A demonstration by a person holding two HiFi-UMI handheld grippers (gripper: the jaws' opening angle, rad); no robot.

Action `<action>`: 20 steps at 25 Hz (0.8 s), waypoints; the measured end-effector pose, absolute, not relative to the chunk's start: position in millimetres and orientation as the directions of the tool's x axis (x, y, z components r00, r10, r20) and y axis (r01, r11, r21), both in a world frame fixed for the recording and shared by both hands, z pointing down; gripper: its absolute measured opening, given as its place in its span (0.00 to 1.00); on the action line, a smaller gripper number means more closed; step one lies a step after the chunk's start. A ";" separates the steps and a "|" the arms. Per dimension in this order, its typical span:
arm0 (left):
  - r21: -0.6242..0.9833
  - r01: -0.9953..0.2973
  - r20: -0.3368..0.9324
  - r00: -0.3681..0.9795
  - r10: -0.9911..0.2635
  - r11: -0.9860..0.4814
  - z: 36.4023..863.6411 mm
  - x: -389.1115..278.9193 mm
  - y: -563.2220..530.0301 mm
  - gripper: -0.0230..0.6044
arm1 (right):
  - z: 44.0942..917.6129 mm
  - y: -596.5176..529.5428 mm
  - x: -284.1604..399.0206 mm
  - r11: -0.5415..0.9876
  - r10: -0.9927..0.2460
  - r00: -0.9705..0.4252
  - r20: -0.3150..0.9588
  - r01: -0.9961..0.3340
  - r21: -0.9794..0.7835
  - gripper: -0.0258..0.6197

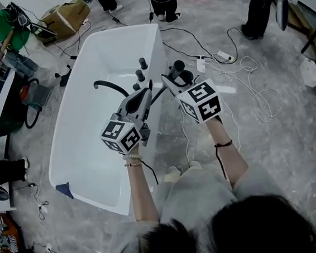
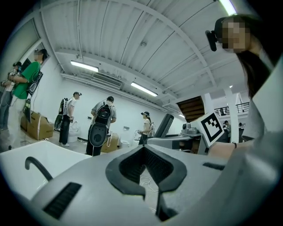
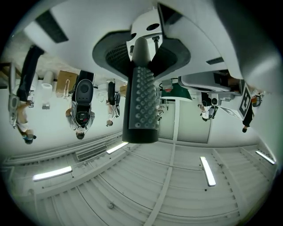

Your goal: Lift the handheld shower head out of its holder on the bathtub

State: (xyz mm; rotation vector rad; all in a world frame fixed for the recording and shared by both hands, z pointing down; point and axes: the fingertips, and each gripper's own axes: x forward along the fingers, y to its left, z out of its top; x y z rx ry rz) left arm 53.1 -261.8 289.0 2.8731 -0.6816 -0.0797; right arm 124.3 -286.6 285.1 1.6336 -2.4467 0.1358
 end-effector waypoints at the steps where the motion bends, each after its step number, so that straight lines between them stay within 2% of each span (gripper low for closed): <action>1: 0.187 -0.432 -0.010 0.897 -0.442 -0.882 286.2 55.5 -261.4 0.05 | 281.6 -285.7 126.0 0.381 -0.907 -0.366 0.207 -0.924 0.037 0.24; 8: 0.163 -0.364 -0.023 0.928 -0.372 -0.917 269.7 70.0 -256.4 0.05 | 257.7 -280.0 135.7 0.351 -0.926 -0.339 0.163 -0.935 0.047 0.24; 20: 0.119 -0.345 -0.042 0.935 -0.352 -0.931 253.8 78.9 -256.1 0.05 | 248.2 -273.3 141.7 0.336 -0.937 -0.329 0.120 -0.941 0.045 0.24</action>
